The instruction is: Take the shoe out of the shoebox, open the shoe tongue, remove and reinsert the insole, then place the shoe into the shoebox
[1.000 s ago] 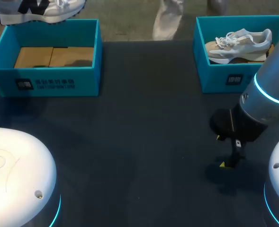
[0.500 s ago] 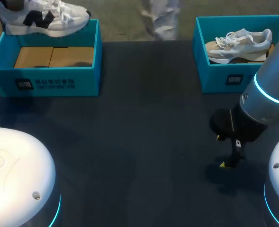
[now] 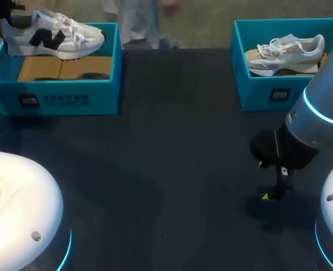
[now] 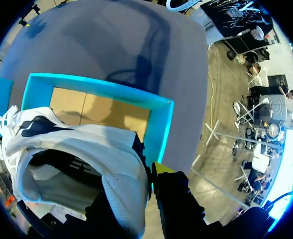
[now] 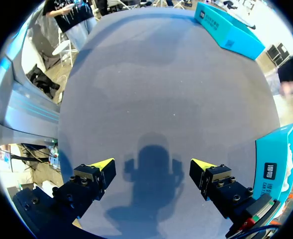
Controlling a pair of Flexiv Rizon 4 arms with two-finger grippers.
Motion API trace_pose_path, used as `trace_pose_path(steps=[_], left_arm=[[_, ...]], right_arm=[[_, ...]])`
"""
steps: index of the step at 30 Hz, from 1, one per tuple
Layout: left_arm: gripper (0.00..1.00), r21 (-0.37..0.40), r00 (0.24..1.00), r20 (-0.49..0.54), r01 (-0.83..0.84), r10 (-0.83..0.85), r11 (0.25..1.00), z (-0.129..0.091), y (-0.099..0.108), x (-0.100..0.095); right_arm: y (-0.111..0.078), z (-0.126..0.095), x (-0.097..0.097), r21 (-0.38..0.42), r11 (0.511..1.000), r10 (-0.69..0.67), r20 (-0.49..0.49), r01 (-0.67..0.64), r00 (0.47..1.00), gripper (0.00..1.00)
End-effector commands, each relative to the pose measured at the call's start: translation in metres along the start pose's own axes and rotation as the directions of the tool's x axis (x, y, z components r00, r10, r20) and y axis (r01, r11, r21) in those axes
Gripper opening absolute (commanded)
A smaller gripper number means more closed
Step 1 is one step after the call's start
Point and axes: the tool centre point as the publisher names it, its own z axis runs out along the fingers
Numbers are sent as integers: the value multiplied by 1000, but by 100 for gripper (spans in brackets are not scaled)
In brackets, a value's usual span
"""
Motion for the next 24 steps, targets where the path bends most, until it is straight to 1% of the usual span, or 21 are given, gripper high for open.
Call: trace_pose_path(steps=[1, 4, 12, 24], left_arm=[[0, 1, 1000, 5, -3, 3, 1000, 13, 1, 2], [0, 14, 1000, -3, -6, 6, 1000, 24, -1, 2], [0, 41, 1000, -30, -5, 6, 999, 44, -11, 4], [0, 55, 1000, -20, -5, 6, 998, 59, -17, 7]], right_arm=[[-1, 0, 2, -1, 1000, 0, 3, 0, 1000, 100], [-1, 0, 2, -1, 1000, 0, 3, 0, 1000, 100], [-1, 0, 2, -1, 1000, 0, 3, 0, 1000, 100], [-1, 0, 2, -1, 1000, 0, 3, 0, 1000, 100]])
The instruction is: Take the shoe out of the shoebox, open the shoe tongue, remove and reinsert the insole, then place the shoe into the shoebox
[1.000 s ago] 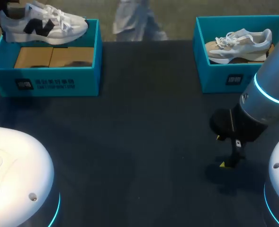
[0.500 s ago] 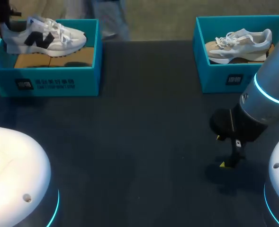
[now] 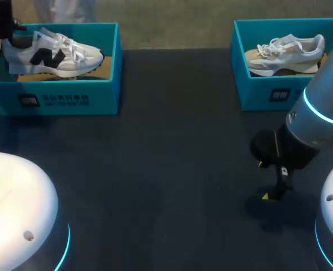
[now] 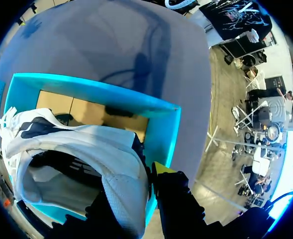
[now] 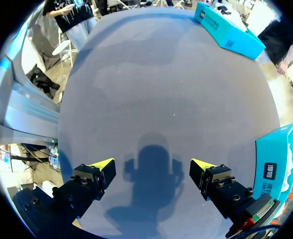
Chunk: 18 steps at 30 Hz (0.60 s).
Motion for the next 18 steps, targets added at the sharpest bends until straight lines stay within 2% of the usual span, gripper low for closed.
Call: trace_pose_path(steps=[1, 9, 18], left_arm=[[0, -5, 1000, 12, -6, 7, 1000, 2, 1, 3], [0, -30, 998, 19, -57, 57, 998, 7, -3, 5], [0, -2, 997, 18, -80, 80, 997, 17, -12, 1]], right_arm=[[-1, 0, 2, -1, 1000, 0, 3, 0, 1000, 100], [-1, 0, 2, -1, 1000, 0, 3, 0, 1000, 100], [-1, 0, 2, -1, 1000, 0, 3, 0, 1000, 100]])
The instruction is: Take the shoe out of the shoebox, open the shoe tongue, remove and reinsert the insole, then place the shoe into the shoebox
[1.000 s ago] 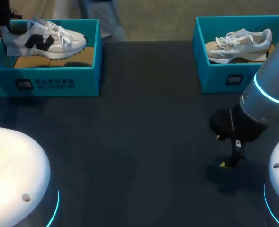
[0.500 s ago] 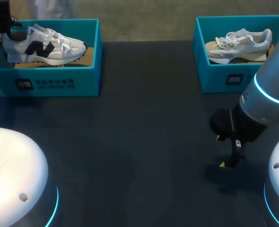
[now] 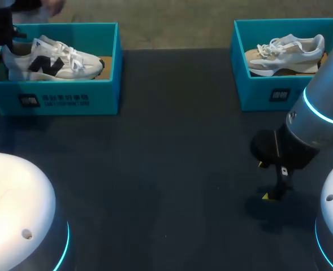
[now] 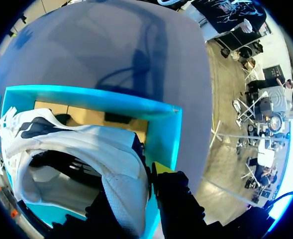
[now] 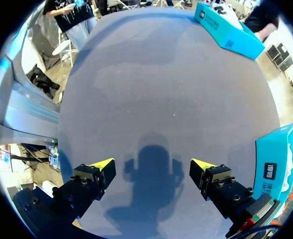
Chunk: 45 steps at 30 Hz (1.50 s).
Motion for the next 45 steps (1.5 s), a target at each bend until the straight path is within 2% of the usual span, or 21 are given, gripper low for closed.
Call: trace_pose_path(steps=[1, 9, 34, 45], left_arm=[[0, -4, 1000, 3, -1, 1, 1000, 1, -4, 2], [0, -3, 1000, -5, 3, -3, 1000, 12, -1, 0], [0, 21, 999, -13, -30, 30, 999, 51, -4, -24], [0, 35, 999, -21, -33, 34, 999, 67, -5, -27]], right_arm=[[-1, 0, 2, -1, 1000, 0, 3, 0, 1000, 100], [-1, 0, 2, -1, 1000, 0, 3, 0, 1000, 100], [-1, 0, 2, -1, 1000, 0, 3, 0, 1000, 100], [-1, 0, 2, -1, 1000, 0, 3, 0, 1000, 100]])
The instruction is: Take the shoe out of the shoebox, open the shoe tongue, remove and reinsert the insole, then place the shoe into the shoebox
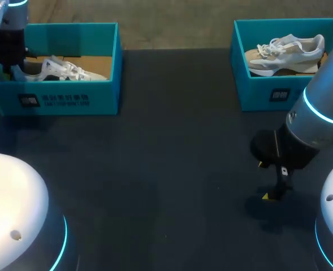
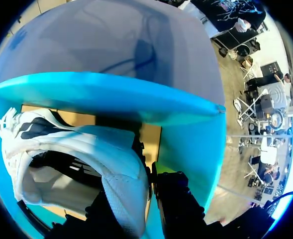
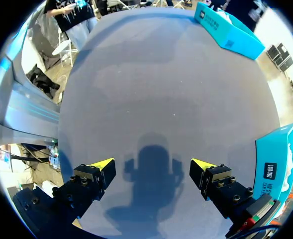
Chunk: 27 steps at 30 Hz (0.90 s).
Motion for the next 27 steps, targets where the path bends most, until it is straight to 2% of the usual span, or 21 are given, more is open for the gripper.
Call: trace_pose_path(steps=[1, 12, 19, 25, 26, 27], left_arm=[[0, 4, 1000, -10, 4, -4, 1000, 6, 3, -2], [0, 20, 998, -30, 52, -51, 998, 20, 3, -9], [0, 29, 998, 9, 54, -54, 998, 26, 1, -9], [0, 5, 998, 32, 52, -52, 999, 24, -1, -10], [5, 0, 998, 32, 51, -51, 999, 23, -2, -10], [14, -3, 998, 33, 49, -49, 999, 23, -2, -11]], right_arm=[[-1, 0, 2, -1, 1000, 0, 3, 0, 1000, 100], [-1, 0, 2, -1, 1000, 0, 3, 0, 1000, 100], [-1, 0, 2, -1, 1000, 0, 3, 0, 1000, 100], [-1, 0, 2, -1, 1000, 0, 3, 0, 1000, 100], [-1, 0, 2, -1, 1000, 0, 3, 0, 1000, 100], [-1, 0, 2, -1, 1000, 0, 3, 0, 1000, 100]])
